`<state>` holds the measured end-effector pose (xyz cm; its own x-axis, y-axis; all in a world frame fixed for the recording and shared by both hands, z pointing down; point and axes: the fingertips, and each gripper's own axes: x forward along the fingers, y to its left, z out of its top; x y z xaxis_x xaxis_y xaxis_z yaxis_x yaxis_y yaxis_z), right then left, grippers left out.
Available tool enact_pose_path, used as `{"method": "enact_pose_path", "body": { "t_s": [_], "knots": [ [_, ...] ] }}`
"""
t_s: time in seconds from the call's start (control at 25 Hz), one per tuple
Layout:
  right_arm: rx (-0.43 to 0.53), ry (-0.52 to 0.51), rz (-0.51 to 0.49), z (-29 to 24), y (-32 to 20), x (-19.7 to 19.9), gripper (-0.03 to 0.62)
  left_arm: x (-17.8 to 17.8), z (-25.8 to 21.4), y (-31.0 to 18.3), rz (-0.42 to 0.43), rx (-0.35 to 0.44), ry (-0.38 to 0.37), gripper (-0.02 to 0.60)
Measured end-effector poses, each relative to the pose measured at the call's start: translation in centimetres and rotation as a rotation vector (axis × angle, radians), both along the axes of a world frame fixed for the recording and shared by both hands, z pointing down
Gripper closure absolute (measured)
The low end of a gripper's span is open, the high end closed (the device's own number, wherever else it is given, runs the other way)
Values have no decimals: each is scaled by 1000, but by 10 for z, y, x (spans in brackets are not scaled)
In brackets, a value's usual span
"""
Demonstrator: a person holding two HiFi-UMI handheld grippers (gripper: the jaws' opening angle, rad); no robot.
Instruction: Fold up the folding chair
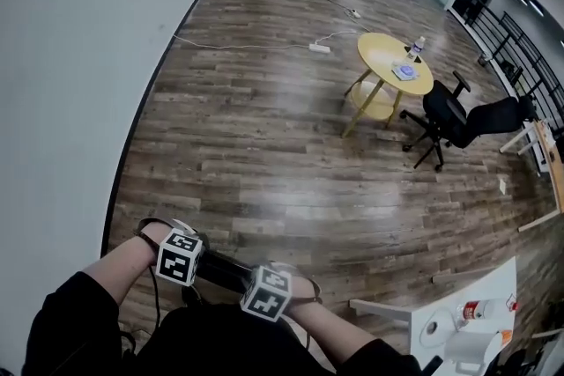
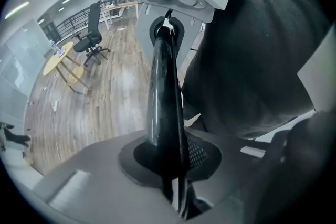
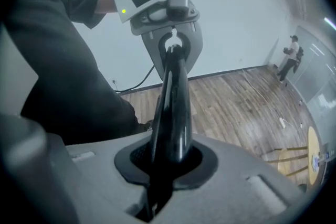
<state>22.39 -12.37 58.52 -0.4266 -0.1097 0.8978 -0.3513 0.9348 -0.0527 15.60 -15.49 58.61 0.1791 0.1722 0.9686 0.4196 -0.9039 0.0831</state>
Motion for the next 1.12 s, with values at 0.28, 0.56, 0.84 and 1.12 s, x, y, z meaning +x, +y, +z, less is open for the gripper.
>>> {"method": "enact_pose_path", "body": {
  "t_s": [0.28,0.56,0.84,1.12],
  "knots": [
    [-18,16,-190,3,9,-40,546,-46,4,26,-169,-22,-5,529],
    [-8,51,-355,1,11,-95,545,-103,4,40,-346,-2,20,528],
    [16,80,-538,-3,12,-170,545,-177,0,54,-524,13,22,528],
    [34,69,-715,-7,21,-259,546,-260,-2,77,-697,21,3,526]
  ]
}}
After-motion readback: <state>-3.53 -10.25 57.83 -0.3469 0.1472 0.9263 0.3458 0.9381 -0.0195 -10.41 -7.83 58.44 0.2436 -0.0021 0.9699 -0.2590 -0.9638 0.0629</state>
